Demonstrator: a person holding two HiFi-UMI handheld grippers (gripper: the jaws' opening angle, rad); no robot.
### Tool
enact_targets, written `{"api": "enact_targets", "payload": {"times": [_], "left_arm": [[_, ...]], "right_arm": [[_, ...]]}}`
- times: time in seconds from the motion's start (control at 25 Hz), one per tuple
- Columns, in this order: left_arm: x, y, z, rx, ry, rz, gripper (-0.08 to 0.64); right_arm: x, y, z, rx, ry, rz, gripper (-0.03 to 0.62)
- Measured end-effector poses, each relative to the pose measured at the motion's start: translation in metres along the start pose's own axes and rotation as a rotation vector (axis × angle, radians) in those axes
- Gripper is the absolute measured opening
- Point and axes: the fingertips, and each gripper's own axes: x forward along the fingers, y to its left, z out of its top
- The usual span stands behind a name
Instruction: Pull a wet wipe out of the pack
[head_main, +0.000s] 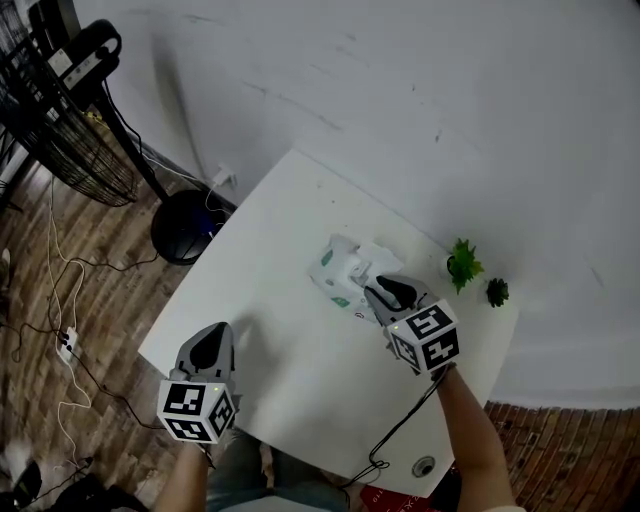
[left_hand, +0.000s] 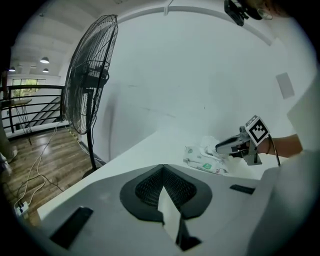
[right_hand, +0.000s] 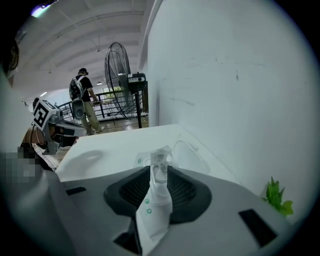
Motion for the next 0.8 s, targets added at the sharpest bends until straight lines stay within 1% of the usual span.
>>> {"api": "enact_targets", "payload": {"times": [0.2, 0.44, 0.6, 0.8], "left_arm": [[0.002, 0.007, -0.002, -0.021, 0.003, 0.023, 0.002], [0.006, 0.008, -0.002, -0.028, 0.001, 0.035, 0.002], [0.008, 0.008, -0.003, -0.034, 0.006, 0.039, 0.002], [0.01, 0.006, -0.006, -0.035, 0.011, 0.04, 0.002]], "right_arm": [[0.013, 0.002, 0.001, -0.016, 0.027, 0.041, 0.106], [0.022, 0.001, -0.004, -0.042, 0.073, 0.073, 0.107], [0.028, 0.003, -0.008, -0.069, 0.098, 0.083, 0.107], [0.032, 0.003, -0.012, -0.077, 0.115, 0.094, 0.107]]}}
